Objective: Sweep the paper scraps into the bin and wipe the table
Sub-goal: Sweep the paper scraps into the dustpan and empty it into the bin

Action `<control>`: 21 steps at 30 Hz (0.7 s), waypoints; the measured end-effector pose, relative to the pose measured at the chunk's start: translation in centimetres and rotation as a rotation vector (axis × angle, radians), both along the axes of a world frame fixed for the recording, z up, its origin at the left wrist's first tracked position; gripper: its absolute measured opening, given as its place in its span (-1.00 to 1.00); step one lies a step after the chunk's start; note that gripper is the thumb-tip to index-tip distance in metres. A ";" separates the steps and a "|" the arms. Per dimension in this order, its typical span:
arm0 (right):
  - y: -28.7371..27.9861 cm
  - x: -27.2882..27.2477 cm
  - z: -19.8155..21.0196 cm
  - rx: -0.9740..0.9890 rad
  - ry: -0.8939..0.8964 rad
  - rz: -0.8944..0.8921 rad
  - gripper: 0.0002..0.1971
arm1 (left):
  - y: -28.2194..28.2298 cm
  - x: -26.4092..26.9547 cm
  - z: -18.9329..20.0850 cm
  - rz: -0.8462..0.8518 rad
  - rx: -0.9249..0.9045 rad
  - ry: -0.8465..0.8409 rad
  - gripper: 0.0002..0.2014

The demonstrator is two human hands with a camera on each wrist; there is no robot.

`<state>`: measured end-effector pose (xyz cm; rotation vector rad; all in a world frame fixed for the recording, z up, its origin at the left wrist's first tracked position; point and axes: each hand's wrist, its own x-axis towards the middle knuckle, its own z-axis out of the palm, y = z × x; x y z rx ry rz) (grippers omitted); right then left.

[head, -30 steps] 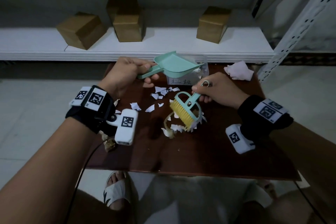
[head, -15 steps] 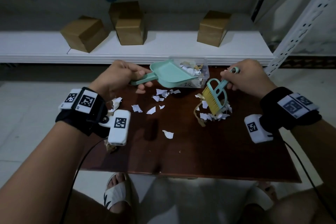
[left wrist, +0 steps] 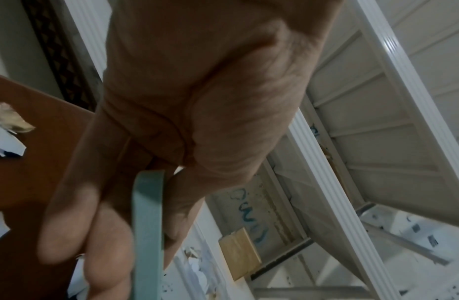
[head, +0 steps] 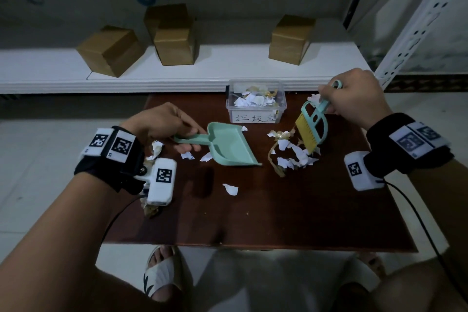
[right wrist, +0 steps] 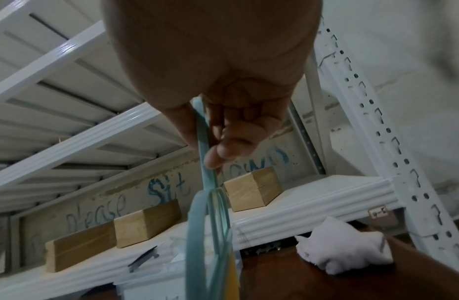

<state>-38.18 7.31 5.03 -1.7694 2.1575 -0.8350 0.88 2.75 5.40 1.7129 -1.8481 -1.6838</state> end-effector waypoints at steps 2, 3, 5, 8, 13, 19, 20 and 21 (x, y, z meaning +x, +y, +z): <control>0.2 0.0 0.3 0.028 0.094 -0.011 -0.53 | 0.2 -0.9 -0.5 -0.038 -0.010 -0.041 -0.78; 0.2 0.0 0.2 0.037 0.140 -0.009 -0.54 | 0.3 -1.3 -0.7 -0.047 -0.012 -0.056 -0.78; 0.4 0.2 0.0 0.055 0.267 -0.014 -0.58 | 0.5 -2.1 -1.2 -0.081 -0.025 -0.107 -0.79; 0.3 0.5 -1.1 0.114 0.431 -0.008 -0.61 | 0.5 -3.1 -1.9 -0.138 -0.030 -0.147 -0.80; 0.1 1.2 -3.3 0.197 0.443 0.074 -0.60 | 0.1 -3.9 -2.6 -0.118 0.002 -0.104 -0.79; 0.3 2.9 -3.5 0.156 0.368 0.165 -0.49 | -0.2 -4.8 -3.8 -0.119 -0.001 -0.076 -0.80; 0.3 3.2 -3.5 0.137 0.368 0.170 -0.50 | -0.2 -5.0 -3.9 -0.128 0.003 -0.076 -0.80; 0.3 3.4 -3.5 0.124 0.362 0.174 -0.51 | -0.2 -5.1 -4.0 -0.137 0.008 -0.078 -0.80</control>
